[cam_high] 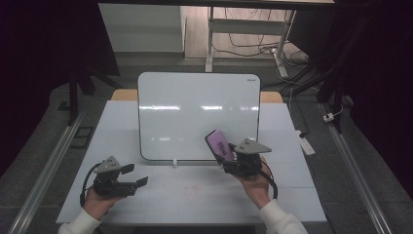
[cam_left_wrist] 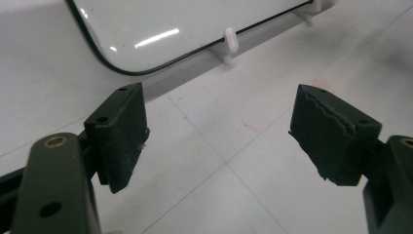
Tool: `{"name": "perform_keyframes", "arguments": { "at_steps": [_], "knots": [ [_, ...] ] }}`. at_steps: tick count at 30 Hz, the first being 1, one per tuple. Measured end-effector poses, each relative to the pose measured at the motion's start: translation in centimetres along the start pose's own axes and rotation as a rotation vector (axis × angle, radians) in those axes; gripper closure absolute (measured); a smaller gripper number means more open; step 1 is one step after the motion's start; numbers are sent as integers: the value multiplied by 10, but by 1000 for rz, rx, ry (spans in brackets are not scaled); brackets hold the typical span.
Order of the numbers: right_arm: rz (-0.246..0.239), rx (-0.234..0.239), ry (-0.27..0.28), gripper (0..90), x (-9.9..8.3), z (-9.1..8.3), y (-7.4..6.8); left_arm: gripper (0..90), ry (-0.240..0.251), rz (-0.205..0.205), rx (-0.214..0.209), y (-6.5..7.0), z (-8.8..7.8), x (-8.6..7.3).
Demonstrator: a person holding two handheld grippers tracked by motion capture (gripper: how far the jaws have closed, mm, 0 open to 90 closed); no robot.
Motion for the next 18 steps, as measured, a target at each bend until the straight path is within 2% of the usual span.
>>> {"name": "perform_keyframes", "arguments": {
  "at_steps": [9,15,18],
  "knots": [
    [-23,30,4,409,0,4,-15,221,25,3,-13,8,3,11],
    [-22,44,14,409,0,7,-23,221,58,-20,-58,15,5,26],
    [-26,56,21,409,1,9,-29,220,65,-13,-72,20,9,34]
  ]
}}
Point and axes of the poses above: each handheld gripper's, and its own axes: z roughly forward along the jaws, x roughly out of its top, y roughly to its right, the point moved 6 cm from there along z, roughly forward along the jaws, and after that the axes turned 7 degrees about -y, right-handed, at the moved point
